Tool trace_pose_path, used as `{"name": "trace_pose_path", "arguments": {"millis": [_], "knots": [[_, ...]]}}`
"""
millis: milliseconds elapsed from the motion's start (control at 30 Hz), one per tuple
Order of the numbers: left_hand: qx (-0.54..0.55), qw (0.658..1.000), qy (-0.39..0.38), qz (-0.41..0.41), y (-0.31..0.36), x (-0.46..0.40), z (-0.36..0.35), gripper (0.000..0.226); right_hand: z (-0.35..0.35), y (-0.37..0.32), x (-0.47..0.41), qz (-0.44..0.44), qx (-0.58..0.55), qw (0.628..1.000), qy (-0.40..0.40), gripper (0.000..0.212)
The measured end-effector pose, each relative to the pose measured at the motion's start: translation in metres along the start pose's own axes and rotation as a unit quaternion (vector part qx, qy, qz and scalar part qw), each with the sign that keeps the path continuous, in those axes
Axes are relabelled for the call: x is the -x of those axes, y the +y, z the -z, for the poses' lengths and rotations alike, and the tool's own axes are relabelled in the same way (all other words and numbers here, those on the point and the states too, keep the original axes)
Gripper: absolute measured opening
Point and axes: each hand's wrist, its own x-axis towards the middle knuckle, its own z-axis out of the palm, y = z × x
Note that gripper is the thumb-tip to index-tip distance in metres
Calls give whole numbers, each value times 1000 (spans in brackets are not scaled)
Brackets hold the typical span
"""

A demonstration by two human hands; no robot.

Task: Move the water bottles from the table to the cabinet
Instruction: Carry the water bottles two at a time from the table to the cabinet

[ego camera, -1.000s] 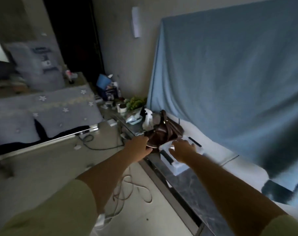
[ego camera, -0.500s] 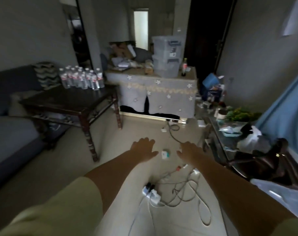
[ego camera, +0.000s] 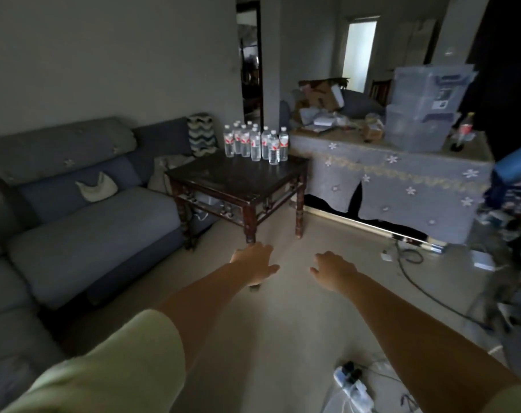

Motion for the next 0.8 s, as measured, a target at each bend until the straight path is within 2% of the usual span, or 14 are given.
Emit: {"name": "trace_pose_path", "arguments": {"millis": [233, 433, 633, 800], "knots": [[-14, 1000, 10, 25, -125, -48, 46, 58, 12, -109, -103, 27, -30, 999, -5, 47], [-5, 998, 8, 63, -213, -87, 62, 60, 35, -193, -172, 73, -5, 997, 18, 39], [28, 998, 10, 64, -256, -144, 59, 58, 42, -209, -245, 59, 6, 998, 1, 36], [63, 995, 29, 75, -293, -226, 79, 51, 63, -213, -334, 60, 5, 998, 2, 40]]}}
